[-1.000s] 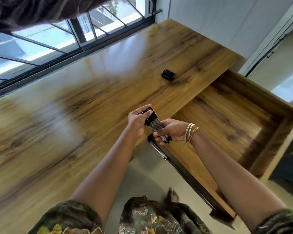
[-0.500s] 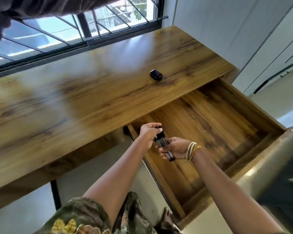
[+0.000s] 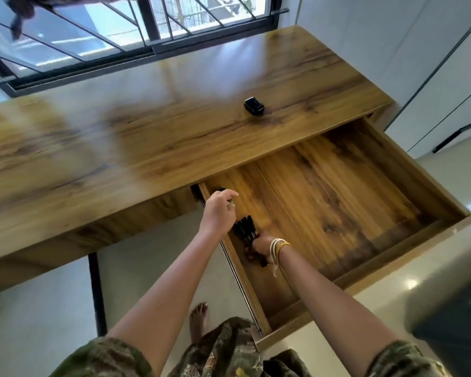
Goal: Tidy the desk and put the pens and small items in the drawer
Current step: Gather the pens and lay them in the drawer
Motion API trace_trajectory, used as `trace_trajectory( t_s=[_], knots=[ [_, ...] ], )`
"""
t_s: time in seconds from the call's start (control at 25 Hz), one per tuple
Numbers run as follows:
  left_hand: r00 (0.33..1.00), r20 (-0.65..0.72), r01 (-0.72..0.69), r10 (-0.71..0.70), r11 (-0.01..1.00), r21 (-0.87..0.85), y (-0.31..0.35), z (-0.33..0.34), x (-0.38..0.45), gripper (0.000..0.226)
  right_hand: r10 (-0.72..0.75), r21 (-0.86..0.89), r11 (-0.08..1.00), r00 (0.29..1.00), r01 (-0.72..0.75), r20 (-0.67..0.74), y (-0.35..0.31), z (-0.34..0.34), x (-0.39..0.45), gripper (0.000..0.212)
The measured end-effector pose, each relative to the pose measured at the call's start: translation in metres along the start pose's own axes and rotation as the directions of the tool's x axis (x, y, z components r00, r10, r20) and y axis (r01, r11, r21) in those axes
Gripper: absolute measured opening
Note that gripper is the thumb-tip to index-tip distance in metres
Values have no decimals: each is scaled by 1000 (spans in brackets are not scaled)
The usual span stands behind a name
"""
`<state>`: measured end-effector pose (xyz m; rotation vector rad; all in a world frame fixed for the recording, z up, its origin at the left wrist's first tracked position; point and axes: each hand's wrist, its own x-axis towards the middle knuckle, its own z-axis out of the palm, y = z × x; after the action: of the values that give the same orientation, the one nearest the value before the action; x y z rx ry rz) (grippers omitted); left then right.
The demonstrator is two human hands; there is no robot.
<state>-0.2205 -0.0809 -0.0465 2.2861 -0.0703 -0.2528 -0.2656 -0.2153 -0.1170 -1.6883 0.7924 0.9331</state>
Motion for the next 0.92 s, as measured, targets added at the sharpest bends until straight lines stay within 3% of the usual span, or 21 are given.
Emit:
trace_trajectory(
  t_s=[0.08,0.16,0.36,0.6,0.8,0.92],
  knots=[
    [983,-163,-77,88,994,74,-6,-6,-8,26,-6,-82,997,998,2,-55,-3,10,-3,36],
    [978,-209,-2,22,996,92,-14,-8,-14,25,-47,-142,989,991,29,-127,-11,14,-17,32],
    [931,-15,361,-366,923,-135,-27,-7,-21,39,-62,-197,980,976,20,-210,-13,16,-18,38],
    [903,59,428,-425,884,-189,-33,-6,-16,42,-100,-311,950,965,20,-243,-10,11,-25,36],
    [842,140,539,-521,804,-251,-34,-4,-16,73,-180,-466,884,936,20,-303,-3,8,-32,16],
    [845,176,535,-505,800,-272,-35,-5,-12,79,-195,-516,857,927,2,-320,1,2,-35,19]
  ],
)
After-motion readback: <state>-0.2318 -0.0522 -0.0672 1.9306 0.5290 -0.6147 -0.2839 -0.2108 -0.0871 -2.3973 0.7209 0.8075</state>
